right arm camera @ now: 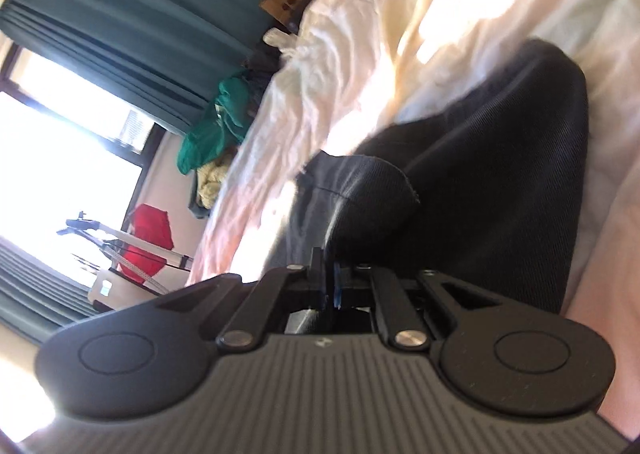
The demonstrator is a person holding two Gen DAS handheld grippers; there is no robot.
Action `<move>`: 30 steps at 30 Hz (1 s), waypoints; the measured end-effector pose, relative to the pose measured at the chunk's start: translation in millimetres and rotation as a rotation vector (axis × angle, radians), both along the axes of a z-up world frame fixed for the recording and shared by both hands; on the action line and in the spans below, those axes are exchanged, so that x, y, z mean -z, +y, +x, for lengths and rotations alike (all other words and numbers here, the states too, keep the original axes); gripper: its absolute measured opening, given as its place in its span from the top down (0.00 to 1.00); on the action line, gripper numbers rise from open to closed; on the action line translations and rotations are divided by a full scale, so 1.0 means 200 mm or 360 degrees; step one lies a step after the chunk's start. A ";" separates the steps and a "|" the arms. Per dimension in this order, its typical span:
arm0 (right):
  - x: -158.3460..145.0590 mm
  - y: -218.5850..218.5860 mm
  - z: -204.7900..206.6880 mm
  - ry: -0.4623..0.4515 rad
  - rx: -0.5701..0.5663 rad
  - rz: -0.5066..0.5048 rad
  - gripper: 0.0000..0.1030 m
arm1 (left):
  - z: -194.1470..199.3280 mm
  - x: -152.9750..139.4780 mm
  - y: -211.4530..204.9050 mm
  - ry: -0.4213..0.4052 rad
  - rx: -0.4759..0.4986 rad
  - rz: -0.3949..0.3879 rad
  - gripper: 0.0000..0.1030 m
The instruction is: Fold clothes
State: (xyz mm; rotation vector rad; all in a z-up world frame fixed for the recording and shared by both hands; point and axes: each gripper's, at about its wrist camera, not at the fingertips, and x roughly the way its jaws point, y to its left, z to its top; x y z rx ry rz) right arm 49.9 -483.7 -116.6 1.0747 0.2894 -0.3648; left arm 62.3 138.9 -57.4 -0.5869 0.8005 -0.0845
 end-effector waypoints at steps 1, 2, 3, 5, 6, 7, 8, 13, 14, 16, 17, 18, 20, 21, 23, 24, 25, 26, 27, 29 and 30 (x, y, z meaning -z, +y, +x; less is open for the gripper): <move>-0.04 0.01 -0.02 -0.0050 0.0017 -0.0051 0.94 | 0.00 0.00 -0.01 0.0004 0.0017 -0.0004 0.14; -0.07 0.02 -0.04 -0.0104 0.0038 -0.0094 0.94 | 0.01 0.00 -0.02 -0.0003 0.0041 -0.0009 0.14; -0.10 0.03 -0.05 -0.0144 0.0052 -0.0126 0.94 | 0.01 0.00 -0.03 -0.0021 0.0064 -0.0014 0.14; -0.13 0.03 -0.08 -0.0193 0.0076 -0.0154 0.94 | 0.02 -0.01 -0.04 -0.0054 0.0086 -0.0017 0.14; -0.15 0.03 -0.10 -0.0217 0.0087 -0.0166 0.94 | 0.02 -0.01 -0.05 -0.0069 0.0099 -0.0016 0.14; -0.15 0.02 -0.10 -0.0224 0.0095 -0.0160 0.94 | 0.03 -0.01 -0.06 -0.0081 0.0112 -0.0015 0.14; -0.14 0.02 -0.10 -0.0224 0.0098 -0.0146 0.94 | 0.03 -0.01 -0.07 -0.0093 0.0124 -0.0014 0.14; -0.12 0.01 -0.09 -0.0203 0.0108 -0.0109 0.94 | 0.12 0.00 -0.10 -0.0111 0.0114 -0.0039 0.13; -0.12 0.01 -0.09 -0.0204 0.0109 -0.0104 0.94 | 0.14 -0.01 -0.11 -0.0109 0.0107 -0.0010 0.12; -0.12 0.01 -0.08 -0.0208 0.0109 -0.0099 0.94 | 0.20 -0.01 -0.15 -0.0106 0.0094 0.0047 0.11; -0.11 0.01 -0.08 -0.0210 0.0109 -0.0095 0.94 | 0.22 -0.02 -0.17 -0.0105 0.0088 0.0073 0.10; -0.11 0.01 -0.08 -0.0212 0.0110 -0.0091 0.94 | 0.25 -0.02 -0.18 -0.0106 0.0091 0.0055 0.09; -0.11 0.01 -0.08 -0.0214 0.0111 -0.0090 0.94 | 0.31 -0.03 -0.21 -0.0109 0.0092 0.0004 0.08; -0.10 0.01 -0.07 -0.0216 0.0113 -0.0093 0.94 | 0.33 -0.04 -0.21 -0.0115 0.0086 -0.0035 0.08; -0.10 0.01 -0.07 -0.0218 0.0115 -0.0101 0.94 | 0.39 -0.05 -0.23 -0.0138 0.0053 -0.0142 0.08; -0.10 0.01 -0.06 -0.0220 0.0117 -0.0104 0.94 | 0.42 -0.05 -0.25 -0.0141 0.0040 -0.0200 0.08; -0.10 0.01 -0.06 -0.0223 0.0116 -0.0105 0.94 | 0.47 -0.03 -0.27 -0.0129 0.0044 -0.0252 0.08; -0.10 0.01 -0.06 -0.0228 0.0116 -0.0105 0.94 | 0.51 -0.01 -0.29 -0.0117 0.0048 -0.0304 0.08; -0.10 0.00 -0.06 -0.0234 0.0116 -0.0105 0.94 | 0.56 0.01 -0.31 -0.0105 0.0051 -0.0356 0.08; -0.10 0.00 -0.05 -0.0251 0.0112 -0.0116 0.94 | 0.65 0.05 -0.36 -0.0081 0.0059 -0.0460 0.10; -0.10 0.00 -0.05 -0.0257 0.0109 -0.0138 0.94 | 0.70 0.07 -0.38 -0.0069 0.0061 -0.0508 0.11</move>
